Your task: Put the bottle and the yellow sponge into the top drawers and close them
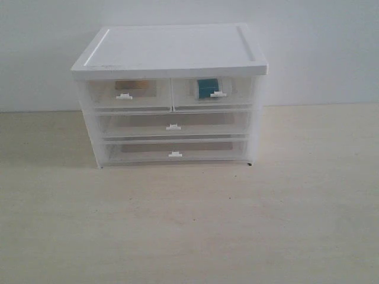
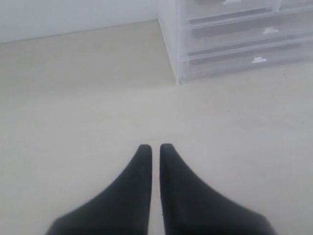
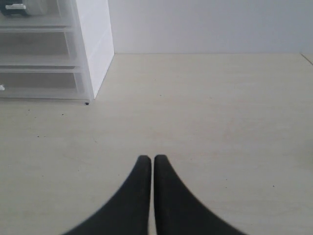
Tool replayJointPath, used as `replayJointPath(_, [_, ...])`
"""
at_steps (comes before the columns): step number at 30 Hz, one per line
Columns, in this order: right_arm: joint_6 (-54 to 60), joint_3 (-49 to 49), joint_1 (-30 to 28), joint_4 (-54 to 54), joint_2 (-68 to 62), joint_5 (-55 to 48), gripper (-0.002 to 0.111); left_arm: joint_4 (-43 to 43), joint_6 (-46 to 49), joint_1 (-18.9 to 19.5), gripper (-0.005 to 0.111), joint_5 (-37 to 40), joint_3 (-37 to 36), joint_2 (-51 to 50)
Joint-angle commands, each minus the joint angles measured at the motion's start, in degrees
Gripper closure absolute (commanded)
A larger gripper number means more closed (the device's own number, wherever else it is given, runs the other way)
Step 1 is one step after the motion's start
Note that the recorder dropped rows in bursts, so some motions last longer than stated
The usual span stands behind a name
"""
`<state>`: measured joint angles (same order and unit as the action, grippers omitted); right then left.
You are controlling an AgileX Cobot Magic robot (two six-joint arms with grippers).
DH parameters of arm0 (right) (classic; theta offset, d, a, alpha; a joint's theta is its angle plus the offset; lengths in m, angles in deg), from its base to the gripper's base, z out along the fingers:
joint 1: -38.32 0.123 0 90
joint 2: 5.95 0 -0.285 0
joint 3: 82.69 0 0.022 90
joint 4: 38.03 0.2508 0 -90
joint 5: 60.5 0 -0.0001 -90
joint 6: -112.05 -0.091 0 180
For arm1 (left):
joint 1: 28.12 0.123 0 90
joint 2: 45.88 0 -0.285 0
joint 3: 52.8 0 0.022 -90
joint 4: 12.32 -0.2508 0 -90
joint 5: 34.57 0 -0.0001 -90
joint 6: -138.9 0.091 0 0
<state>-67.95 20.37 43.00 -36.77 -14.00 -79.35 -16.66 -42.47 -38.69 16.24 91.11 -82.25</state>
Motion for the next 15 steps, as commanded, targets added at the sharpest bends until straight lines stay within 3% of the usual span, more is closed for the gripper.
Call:
replayJointPath(1, [0.0,-0.3,-0.1,-0.1,0.3,0.4,0.108,0.8,-1.7,0.1,0.102,-8.5,-3.8,0.8])
replayJointPath(9, [0.0,-0.3,-0.1,-0.1,0.3,0.4,0.108,0.0,-1.7,0.1,0.102,-27.9,-13.6,1.0])
replayJointPath(15, [0.0,-0.3,-0.1,-0.1,0.3,0.4,0.108,-2.8,-1.7,0.1,0.102,-31.6,-20.3,7.4])
